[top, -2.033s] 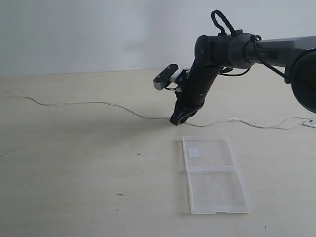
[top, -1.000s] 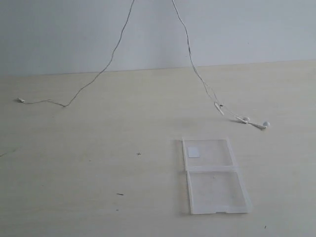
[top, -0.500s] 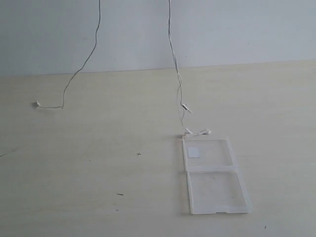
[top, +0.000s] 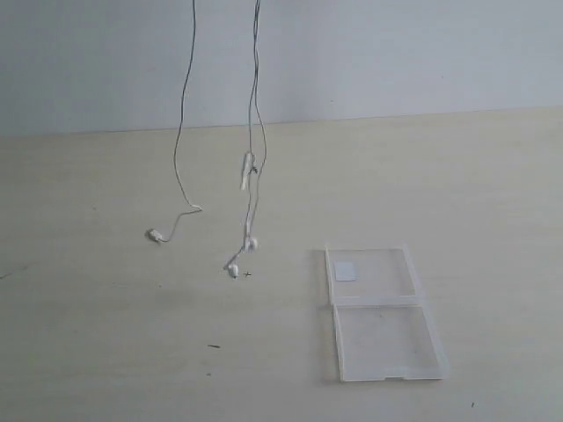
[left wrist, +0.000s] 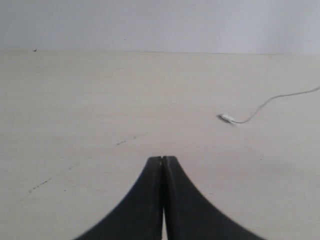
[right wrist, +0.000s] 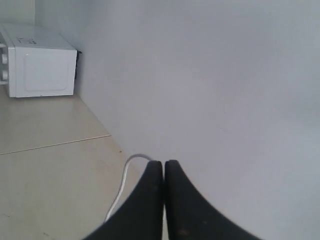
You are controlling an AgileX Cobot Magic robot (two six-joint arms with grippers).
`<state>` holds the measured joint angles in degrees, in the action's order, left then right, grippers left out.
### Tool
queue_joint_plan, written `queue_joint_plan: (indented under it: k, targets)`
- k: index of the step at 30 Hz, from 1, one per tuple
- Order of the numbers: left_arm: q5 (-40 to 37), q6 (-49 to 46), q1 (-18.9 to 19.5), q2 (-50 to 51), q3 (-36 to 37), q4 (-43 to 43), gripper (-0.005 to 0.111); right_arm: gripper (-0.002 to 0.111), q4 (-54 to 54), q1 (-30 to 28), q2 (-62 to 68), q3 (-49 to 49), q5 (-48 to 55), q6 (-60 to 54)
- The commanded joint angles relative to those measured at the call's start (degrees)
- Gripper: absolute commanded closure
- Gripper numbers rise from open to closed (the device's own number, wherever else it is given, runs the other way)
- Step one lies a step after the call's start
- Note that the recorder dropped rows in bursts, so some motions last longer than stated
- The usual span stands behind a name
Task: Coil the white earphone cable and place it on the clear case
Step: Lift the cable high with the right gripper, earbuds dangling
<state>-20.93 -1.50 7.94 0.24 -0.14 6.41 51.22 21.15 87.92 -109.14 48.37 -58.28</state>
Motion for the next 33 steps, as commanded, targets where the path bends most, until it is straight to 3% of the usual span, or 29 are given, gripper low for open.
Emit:
queue_joint_plan:
  k: [1, 10, 21, 33]
  targets:
    - [0.5, 0.2, 0.1, -0.2, 0.1, -0.1, 0.107, 0.108, 0.3, -0.3, -0.2, 0.1, -1.6, -0.6]
    - [0.7, 0.2, 0.1, -0.2, 0.1, -0.1, 0.107, 0.108, 9.3, -0.3, -0.2, 0.1, -2.7, -5.3]
    - [11.3, 0.2, 0.1, -0.2, 0.1, -0.1, 0.107, 0.108, 12.8, -0.3, -0.2, 0.1, -3.4, -7.7]
    - [17.0, 0.4, 0.1, -0.2, 0.1, -0.1, 0.107, 0.108, 17.9, -0.3, -0.5, 0.1, -3.8, -9.6]
